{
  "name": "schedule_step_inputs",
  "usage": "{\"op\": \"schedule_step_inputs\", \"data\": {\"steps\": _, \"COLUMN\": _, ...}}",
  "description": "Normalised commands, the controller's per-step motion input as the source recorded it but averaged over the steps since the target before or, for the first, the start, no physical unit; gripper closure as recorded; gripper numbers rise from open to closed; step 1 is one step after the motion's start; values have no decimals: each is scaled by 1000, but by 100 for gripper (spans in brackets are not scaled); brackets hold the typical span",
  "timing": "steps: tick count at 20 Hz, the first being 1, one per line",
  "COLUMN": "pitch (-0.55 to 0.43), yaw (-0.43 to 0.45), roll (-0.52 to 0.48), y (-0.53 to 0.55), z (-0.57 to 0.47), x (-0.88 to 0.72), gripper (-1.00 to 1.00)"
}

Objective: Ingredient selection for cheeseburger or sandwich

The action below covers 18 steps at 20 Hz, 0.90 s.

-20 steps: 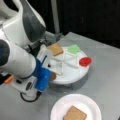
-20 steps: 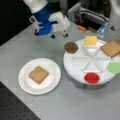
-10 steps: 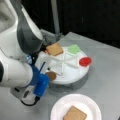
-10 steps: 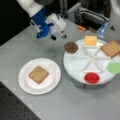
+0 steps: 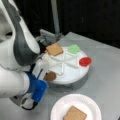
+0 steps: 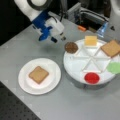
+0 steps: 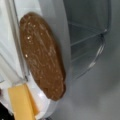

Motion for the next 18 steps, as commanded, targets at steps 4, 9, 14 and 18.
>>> {"op": "schedule_step_inputs", "data": {"steps": 4, "pitch": -71, "yaw": -57, "roll": 254, "y": 30, "z": -177, "x": -42, "gripper": -100}}
{"op": "schedule_step_inputs", "data": {"steps": 9, "pitch": -106, "yaw": -80, "roll": 226, "y": 44, "z": -158, "x": -59, "gripper": -100}}
{"op": "schedule_step_inputs", "data": {"steps": 14, "pitch": -118, "yaw": -91, "roll": 186, "y": 15, "z": -98, "x": -36, "gripper": -100}}
{"op": "schedule_step_inputs", "data": {"steps": 18, "pitch": -125, "yaw": -99, "roll": 209, "y": 27, "z": -56, "x": -23, "gripper": -100}}
